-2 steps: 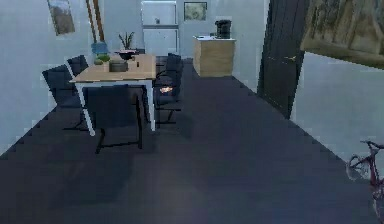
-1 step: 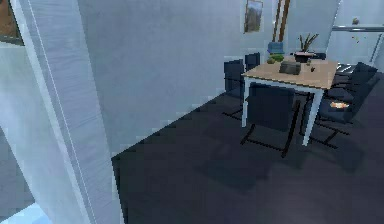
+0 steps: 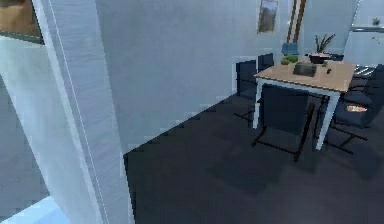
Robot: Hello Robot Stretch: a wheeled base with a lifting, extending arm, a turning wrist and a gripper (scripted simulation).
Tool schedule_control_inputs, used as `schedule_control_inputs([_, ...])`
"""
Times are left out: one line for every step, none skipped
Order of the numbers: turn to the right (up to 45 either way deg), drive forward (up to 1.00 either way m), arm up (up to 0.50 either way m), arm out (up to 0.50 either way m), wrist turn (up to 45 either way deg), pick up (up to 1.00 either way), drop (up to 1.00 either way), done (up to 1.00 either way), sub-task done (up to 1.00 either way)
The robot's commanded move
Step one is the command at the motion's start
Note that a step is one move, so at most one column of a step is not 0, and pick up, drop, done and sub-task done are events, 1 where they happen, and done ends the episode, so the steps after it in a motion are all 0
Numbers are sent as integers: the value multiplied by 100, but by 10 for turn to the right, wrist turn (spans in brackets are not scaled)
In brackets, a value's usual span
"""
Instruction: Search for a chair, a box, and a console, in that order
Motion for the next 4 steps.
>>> schedule_control_inputs([0,5,0,0,0,0,0,0,0])
schedule_control_inputs([450,0,0,0,0,0,0,0,0])
schedule_control_inputs([150,0,0,0,0,0,0,0,0])
schedule_control_inputs([0,100,0,0,0,0,0,0,0])
